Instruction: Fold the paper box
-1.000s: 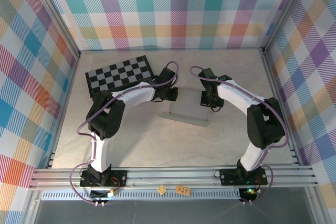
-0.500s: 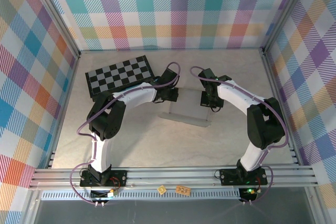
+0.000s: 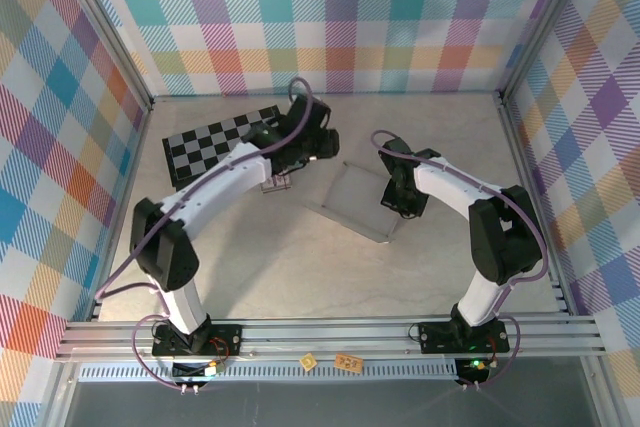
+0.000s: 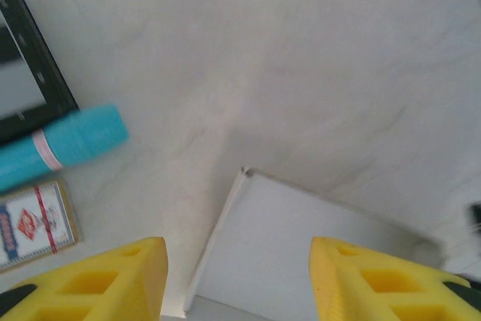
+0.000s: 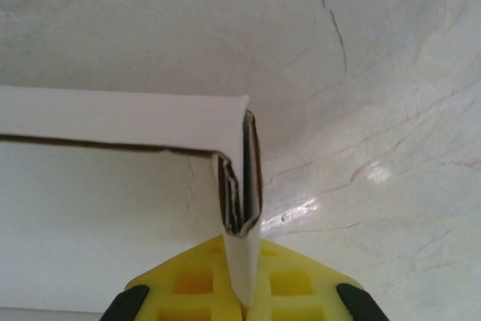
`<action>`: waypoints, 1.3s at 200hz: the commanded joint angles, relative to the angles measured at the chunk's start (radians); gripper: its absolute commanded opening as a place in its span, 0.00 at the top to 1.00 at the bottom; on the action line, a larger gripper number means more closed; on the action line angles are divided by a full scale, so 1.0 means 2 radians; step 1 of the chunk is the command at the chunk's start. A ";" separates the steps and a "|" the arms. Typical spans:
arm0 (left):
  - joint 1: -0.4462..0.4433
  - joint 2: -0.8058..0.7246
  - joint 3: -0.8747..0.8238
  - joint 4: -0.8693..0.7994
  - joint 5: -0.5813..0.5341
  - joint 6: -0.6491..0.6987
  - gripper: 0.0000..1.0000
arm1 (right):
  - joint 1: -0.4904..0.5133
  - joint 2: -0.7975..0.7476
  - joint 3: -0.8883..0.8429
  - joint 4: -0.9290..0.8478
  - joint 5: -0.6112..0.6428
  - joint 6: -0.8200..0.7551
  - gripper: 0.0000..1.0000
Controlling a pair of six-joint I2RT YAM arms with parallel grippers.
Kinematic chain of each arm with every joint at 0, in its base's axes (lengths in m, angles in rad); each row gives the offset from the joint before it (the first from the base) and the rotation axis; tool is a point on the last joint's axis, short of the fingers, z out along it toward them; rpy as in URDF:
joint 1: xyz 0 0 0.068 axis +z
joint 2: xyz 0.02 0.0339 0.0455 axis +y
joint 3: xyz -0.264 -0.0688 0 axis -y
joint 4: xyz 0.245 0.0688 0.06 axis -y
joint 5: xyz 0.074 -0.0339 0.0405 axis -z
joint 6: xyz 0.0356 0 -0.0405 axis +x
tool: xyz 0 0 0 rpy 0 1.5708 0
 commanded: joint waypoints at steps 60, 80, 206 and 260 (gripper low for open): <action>0.011 -0.041 0.045 -0.103 0.010 -0.027 0.53 | 0.017 -0.029 -0.090 0.020 -0.159 0.506 1.00; 0.010 -0.048 0.036 -0.099 0.032 -0.019 0.53 | 0.040 -0.022 -0.065 0.015 -0.170 0.573 1.00; -0.014 0.016 0.100 -0.255 0.146 0.048 0.50 | -0.026 -0.125 0.041 -0.029 -0.061 0.219 0.34; -0.043 0.072 0.142 -0.284 0.106 0.061 0.52 | -0.114 -0.094 0.107 -0.045 -0.151 -0.083 0.44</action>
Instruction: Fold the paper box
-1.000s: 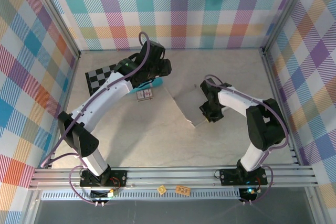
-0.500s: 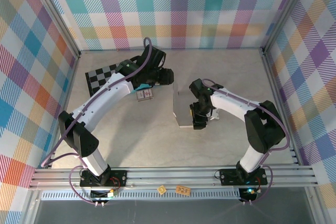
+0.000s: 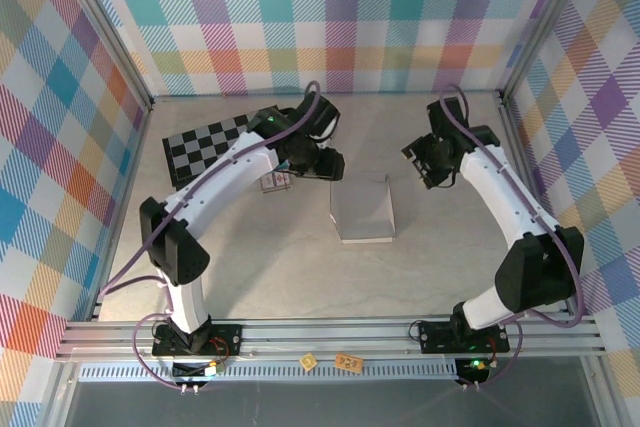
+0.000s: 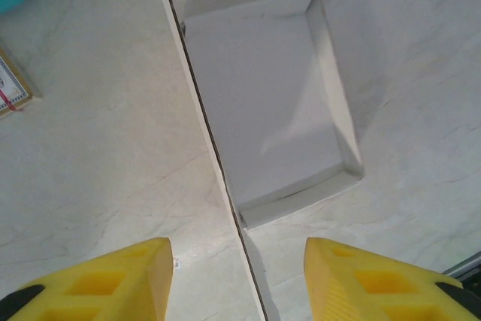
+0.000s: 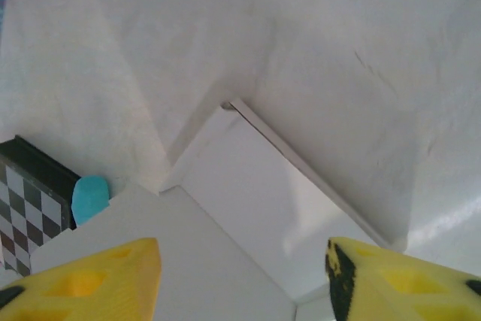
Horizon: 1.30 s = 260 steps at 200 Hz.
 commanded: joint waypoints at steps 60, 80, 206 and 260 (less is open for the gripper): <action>-0.032 0.056 0.042 -0.035 -0.095 0.053 0.78 | -0.017 0.012 -0.027 0.012 -0.080 -0.168 0.53; -0.034 0.057 0.047 -0.024 -0.121 0.074 0.96 | -0.018 0.011 -0.026 0.010 -0.078 -0.173 0.54; -0.041 0.078 0.093 0.041 -0.065 0.537 1.00 | -0.021 -0.057 -0.066 0.011 -0.021 -0.145 0.59; -0.026 0.062 0.079 0.044 -0.056 0.701 1.00 | -0.008 -0.108 -0.143 0.078 -0.032 -0.177 0.57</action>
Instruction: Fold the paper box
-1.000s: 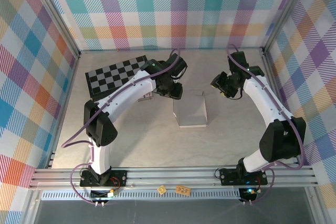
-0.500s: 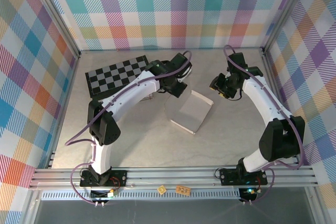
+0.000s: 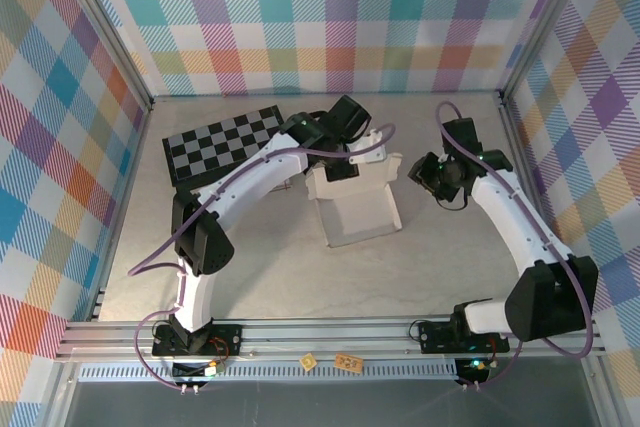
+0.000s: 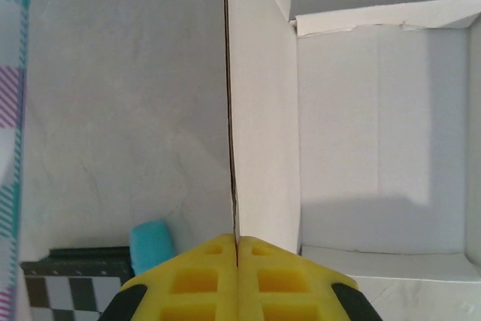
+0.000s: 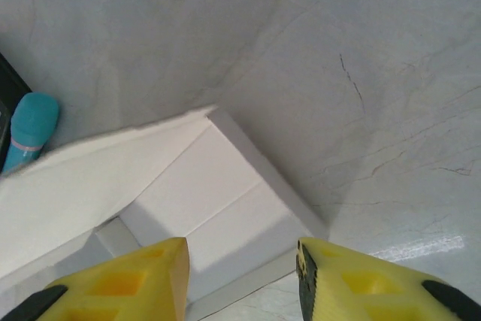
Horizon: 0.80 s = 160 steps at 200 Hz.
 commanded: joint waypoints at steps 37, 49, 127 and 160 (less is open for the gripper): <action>0.034 -0.004 0.003 -0.007 0.070 0.117 1.00 | 0.008 -0.033 -0.061 0.075 -0.038 -0.088 0.53; 0.038 -0.007 -0.011 0.005 0.076 0.116 0.93 | 0.009 -0.036 -0.070 0.082 -0.043 -0.111 0.51; 0.051 -0.104 -0.125 0.198 0.031 -0.095 0.29 | 0.009 -0.016 -0.058 0.090 -0.043 -0.256 0.34; 0.070 -0.146 -0.160 0.183 -0.012 -0.244 0.26 | 0.009 0.027 -0.027 0.108 -0.100 -0.314 0.42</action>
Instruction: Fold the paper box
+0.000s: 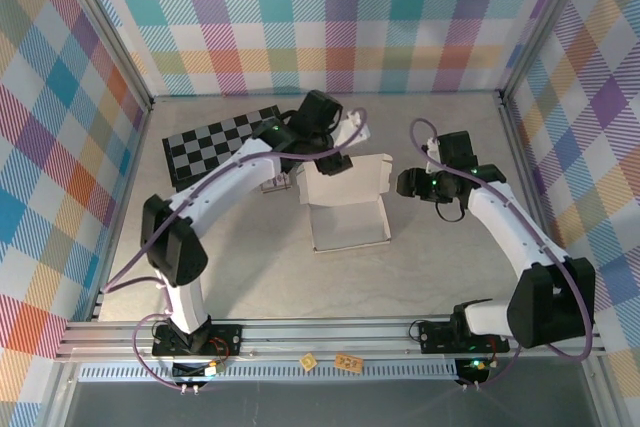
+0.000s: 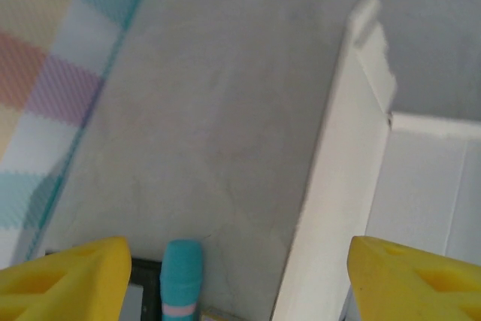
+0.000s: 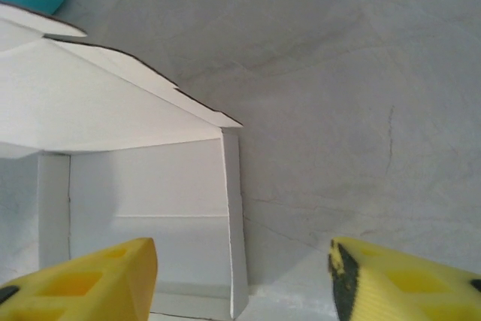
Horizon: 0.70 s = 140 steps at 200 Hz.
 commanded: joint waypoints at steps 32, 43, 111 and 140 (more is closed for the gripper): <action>0.051 -0.060 -0.030 -0.091 0.021 -0.296 0.39 | 0.003 0.082 0.074 0.024 -0.085 -0.128 0.44; 0.056 -0.084 -0.072 -0.097 0.030 -0.318 0.42 | 0.004 0.088 0.076 0.031 -0.081 -0.146 0.44; 0.125 -0.202 -0.335 0.077 0.122 -0.366 0.47 | -0.025 0.065 -0.022 0.120 -0.168 -0.231 0.42; 0.125 -0.183 -0.364 0.122 0.143 -0.339 0.51 | -0.025 0.082 -0.029 0.135 -0.169 -0.243 0.43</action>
